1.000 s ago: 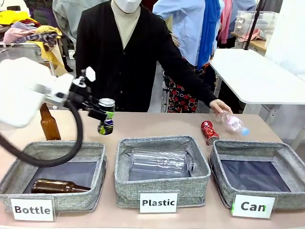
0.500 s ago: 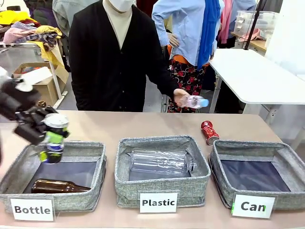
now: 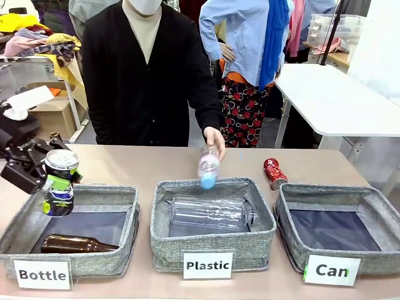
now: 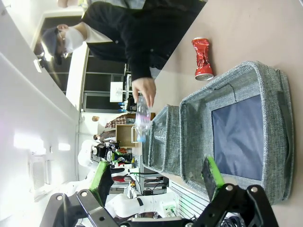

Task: Sort the can waste into the basket.
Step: Pick up the can waste from the table and place it in the right Fabric basket.

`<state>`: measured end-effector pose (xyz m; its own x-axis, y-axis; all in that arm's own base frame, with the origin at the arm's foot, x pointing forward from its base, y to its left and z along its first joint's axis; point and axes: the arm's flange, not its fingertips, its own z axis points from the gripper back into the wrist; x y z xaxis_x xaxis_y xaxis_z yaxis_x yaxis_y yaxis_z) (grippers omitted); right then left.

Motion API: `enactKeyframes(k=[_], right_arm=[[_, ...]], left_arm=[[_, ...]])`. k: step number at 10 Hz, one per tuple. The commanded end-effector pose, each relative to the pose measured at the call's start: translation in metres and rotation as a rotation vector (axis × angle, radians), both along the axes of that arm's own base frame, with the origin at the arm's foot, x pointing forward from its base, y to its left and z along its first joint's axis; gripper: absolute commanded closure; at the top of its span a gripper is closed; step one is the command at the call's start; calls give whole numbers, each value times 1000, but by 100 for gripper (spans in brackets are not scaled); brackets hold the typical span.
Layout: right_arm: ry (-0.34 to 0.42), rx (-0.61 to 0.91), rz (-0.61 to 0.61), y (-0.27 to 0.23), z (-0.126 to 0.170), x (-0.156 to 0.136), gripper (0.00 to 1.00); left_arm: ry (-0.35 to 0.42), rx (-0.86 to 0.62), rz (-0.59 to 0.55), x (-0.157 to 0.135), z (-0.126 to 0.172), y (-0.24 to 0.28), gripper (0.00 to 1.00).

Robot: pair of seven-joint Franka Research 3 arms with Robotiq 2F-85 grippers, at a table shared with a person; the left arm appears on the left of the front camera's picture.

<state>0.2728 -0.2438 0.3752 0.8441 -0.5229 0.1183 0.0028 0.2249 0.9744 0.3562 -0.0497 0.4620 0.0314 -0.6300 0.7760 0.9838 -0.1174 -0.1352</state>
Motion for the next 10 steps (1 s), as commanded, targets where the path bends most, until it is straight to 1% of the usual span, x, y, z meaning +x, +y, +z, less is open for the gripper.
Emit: enactKeyframes(k=[1,2,3,4,5,6,8,9,10], right_arm=[[-35,0,-5,1,-1,1,0],[-35,0,-5,1,-1,1,0],[-35,0,-5,1,-1,1,0],[-35,0,-5,1,-1,1,0],[-35,0,-5,1,-1,1,0],[-35,0,-5,1,-1,1,0],[-35,0,-5,1,-1,1,0],[-35,0,-5,1,-1,1,0],[-35,0,-5,1,-1,1,0]], left_arm=[[-27,-60,-91,2,7,-10,60],[-94,-12,-85,2,29,-36,60],[-141,48,-120,-1,47,-64,60],[-157,94,-190,1,52,-89,60],[-156,139,-192,8,49,-95,60],[-151,112,-174,7,48,-87,60],[-184,123,-99,-6,44,-87,60],[-204,125,-66,-14,43,-95,60],[-212,129,-65,-20,44,-114,60]])
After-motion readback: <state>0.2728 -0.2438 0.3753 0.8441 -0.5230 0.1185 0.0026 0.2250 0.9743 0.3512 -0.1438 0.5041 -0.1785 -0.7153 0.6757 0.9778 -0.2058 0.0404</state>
